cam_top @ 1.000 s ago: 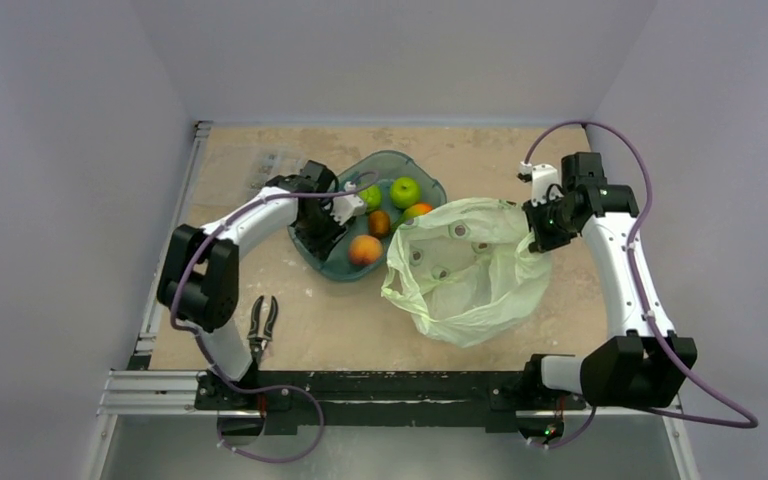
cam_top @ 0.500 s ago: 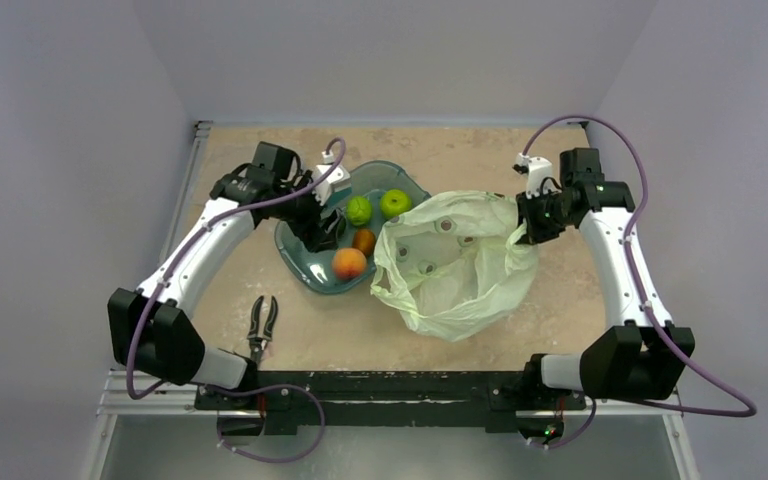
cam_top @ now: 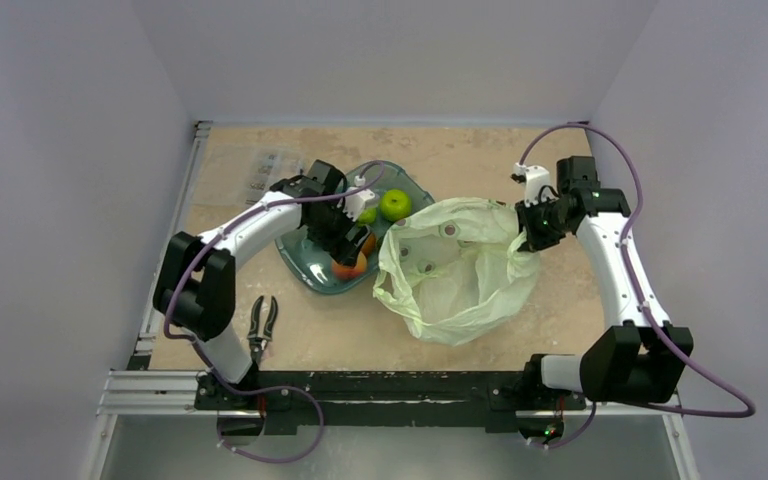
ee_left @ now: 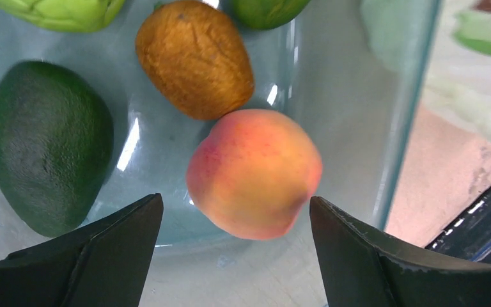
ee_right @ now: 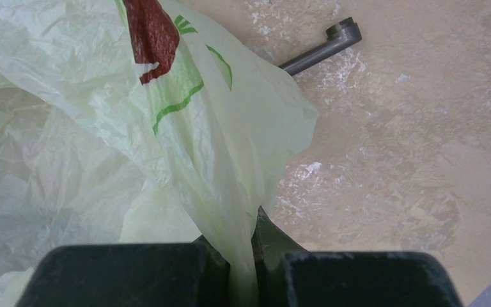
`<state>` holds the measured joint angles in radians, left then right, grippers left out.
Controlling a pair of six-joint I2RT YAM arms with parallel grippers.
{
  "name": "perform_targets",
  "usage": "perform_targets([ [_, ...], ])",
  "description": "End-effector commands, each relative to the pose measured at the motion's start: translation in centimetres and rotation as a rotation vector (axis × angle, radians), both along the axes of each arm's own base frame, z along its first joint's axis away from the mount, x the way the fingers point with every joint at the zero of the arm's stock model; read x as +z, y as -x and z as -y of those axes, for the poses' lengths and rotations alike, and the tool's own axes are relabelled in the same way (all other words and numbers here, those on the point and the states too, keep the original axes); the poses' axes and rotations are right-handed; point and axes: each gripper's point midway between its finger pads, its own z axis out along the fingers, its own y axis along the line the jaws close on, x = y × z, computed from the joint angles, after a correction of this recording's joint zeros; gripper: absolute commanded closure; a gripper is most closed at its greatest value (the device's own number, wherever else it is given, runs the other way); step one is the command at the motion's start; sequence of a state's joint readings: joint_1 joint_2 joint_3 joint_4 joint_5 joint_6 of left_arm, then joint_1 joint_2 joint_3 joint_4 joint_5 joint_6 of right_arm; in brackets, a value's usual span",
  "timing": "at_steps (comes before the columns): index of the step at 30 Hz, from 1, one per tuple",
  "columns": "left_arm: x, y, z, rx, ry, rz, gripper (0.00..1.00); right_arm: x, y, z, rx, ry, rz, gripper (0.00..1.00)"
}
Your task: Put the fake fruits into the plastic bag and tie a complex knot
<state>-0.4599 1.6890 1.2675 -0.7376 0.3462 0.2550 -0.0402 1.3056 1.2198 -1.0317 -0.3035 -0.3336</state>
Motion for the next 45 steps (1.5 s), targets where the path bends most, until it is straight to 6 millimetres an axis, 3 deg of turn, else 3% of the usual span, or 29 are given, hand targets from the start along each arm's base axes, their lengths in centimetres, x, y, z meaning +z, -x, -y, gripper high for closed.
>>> perform_targets([
  [1,-1.3,-0.6,-1.4,0.087,-0.090,0.002,0.15,0.3,-0.1,0.9,0.015,0.059,0.053,1.00],
  [9,-3.2,0.7,-1.3,0.075,-0.094,-0.098,0.19,0.1,-0.4,-0.1,0.040,0.004,0.057,1.00],
  [10,-3.1,0.6,-1.3,0.078,-0.082,-0.099,0.23,0.1,-0.4,-0.3,0.044,-0.008,0.058,1.00],
  [13,-1.7,-0.2,-1.0,0.096,-0.027,-0.078,0.44,0.2,-0.3,-0.8,0.054,-0.036,0.049,1.00],
  [17,4.3,-1.8,-0.2,0.073,0.096,0.090,0.62,0.7,0.1,-2.0,0.105,-0.097,0.036,1.00],
  [22,13.2,-3.0,1.4,-0.016,0.239,0.325,0.65,0.1,0.5,-2.7,0.138,-0.136,-0.016,1.00],
  [24,17.7,-3.1,2.9,-0.079,0.329,0.447,0.66,-0.2,0.5,-2.8,0.142,-0.142,-0.031,1.00],
  [27,22.8,-0.5,6.0,-0.246,0.431,0.566,0.66,0.2,0.6,-3.7,0.167,-0.191,-0.038,1.00],
  [29,24.3,2.3,8.5,-0.376,0.466,0.590,0.66,0.5,0.6,-4.2,0.186,-0.211,-0.034,1.00],
  [33,22.8,6.3,12.0,-0.558,0.441,0.568,0.63,0.6,0.2,-4.7,0.190,-0.217,-0.033,1.00],
  [35,22.0,6.2,12.1,-0.491,0.464,0.537,0.45,0.6,-0.3,-4.6,0.173,-0.213,-0.030,1.00],
  [38,20.8,4.0,9.2,-0.300,0.499,0.477,0.25,0.6,-0.1,-4.3,0.174,-0.196,-0.028,1.00],
  [42,16.6,-0.1,2.0,0.049,0.418,0.362,0.23,0.2,0.5,-3.5,0.179,-0.144,-0.015,1.00],
  [45,12.7,-0.2,-0.8,0.145,0.338,0.296,0.23,0.0,0.7,-3.5,0.186,-0.142,-0.022,1.00],
])
